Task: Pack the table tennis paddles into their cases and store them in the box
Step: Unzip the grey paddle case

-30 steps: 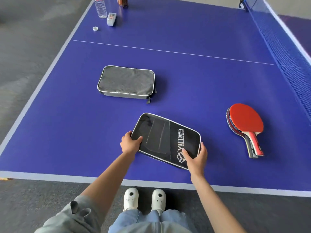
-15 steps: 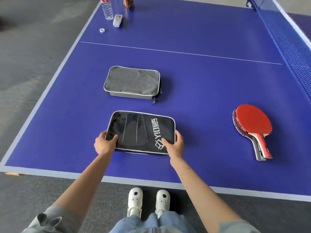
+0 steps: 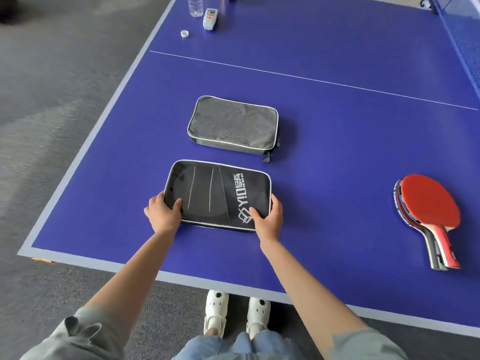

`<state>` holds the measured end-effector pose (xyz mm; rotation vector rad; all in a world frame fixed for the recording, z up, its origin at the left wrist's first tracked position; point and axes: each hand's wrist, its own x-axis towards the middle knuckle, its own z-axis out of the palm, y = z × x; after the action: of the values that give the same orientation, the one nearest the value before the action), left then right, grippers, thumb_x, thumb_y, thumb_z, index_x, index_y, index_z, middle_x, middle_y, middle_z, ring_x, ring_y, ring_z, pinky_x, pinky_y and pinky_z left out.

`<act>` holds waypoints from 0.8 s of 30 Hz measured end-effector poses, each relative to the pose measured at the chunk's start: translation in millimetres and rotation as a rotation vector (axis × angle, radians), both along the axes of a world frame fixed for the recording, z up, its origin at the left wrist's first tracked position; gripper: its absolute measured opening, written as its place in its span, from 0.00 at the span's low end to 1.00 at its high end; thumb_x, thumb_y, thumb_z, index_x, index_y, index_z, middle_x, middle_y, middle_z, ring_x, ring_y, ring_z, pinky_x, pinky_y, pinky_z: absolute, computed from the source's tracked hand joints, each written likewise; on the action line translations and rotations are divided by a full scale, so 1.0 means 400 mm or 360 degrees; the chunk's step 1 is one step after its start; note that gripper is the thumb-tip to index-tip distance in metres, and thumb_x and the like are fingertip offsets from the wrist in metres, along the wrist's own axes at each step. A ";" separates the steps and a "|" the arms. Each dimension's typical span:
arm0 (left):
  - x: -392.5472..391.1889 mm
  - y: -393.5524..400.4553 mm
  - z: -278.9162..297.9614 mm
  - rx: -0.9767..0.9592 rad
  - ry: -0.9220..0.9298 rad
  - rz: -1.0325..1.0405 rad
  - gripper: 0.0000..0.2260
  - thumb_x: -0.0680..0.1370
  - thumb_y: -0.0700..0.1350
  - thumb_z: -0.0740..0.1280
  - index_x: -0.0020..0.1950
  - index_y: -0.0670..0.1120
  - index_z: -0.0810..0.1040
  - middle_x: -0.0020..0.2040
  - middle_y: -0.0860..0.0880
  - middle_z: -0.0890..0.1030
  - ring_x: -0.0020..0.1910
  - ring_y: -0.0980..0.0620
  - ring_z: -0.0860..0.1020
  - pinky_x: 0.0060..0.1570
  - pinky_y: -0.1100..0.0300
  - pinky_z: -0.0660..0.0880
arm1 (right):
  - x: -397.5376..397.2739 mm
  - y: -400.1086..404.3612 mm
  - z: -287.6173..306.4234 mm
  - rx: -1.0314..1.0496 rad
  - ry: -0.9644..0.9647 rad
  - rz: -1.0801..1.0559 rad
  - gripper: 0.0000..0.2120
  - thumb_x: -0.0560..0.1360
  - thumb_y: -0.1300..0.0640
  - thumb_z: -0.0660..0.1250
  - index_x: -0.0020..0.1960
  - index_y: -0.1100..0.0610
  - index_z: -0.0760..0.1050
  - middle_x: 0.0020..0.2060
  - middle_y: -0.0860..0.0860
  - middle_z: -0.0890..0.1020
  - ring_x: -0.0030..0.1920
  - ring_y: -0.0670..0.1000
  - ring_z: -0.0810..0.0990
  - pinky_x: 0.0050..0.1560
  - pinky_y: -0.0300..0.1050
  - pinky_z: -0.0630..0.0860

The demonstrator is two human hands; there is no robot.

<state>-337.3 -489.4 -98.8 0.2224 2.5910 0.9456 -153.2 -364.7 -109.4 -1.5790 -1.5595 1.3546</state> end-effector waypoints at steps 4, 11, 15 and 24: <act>-0.004 0.028 0.018 -0.0013 0.0187 -0.0090 0.26 0.75 0.41 0.67 0.72 0.42 0.65 0.66 0.41 0.67 0.63 0.39 0.63 0.62 0.50 0.63 | -0.011 0.032 0.012 -0.0072 0.0013 -0.0014 0.30 0.68 0.63 0.72 0.68 0.57 0.68 0.62 0.50 0.73 0.64 0.54 0.70 0.66 0.54 0.70; -0.099 0.219 0.072 0.0148 0.0321 -0.0412 0.20 0.77 0.42 0.64 0.70 0.44 0.69 0.65 0.42 0.69 0.64 0.42 0.65 0.62 0.51 0.64 | -0.126 0.238 0.083 0.0089 0.0037 -0.0041 0.26 0.73 0.60 0.68 0.69 0.57 0.66 0.67 0.53 0.70 0.68 0.51 0.67 0.65 0.37 0.65; -0.162 0.377 0.096 0.0266 0.0340 -0.0520 0.20 0.77 0.42 0.65 0.69 0.44 0.70 0.65 0.41 0.70 0.64 0.42 0.66 0.62 0.52 0.65 | -0.203 0.364 0.097 0.0255 -0.0114 0.0108 0.27 0.72 0.63 0.69 0.69 0.63 0.66 0.68 0.57 0.69 0.69 0.56 0.65 0.70 0.48 0.61; -0.271 0.521 0.009 -0.0113 0.0140 -0.0412 0.25 0.77 0.45 0.64 0.73 0.49 0.63 0.73 0.42 0.60 0.70 0.41 0.60 0.69 0.49 0.61 | -0.289 0.508 0.021 0.0116 -0.0178 0.0223 0.32 0.74 0.61 0.68 0.74 0.62 0.57 0.74 0.56 0.62 0.74 0.54 0.60 0.73 0.43 0.56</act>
<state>-445.7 -280.9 -95.2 0.5763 2.5874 0.7657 -268.8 -161.5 -100.9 -1.5498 -1.7959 1.2852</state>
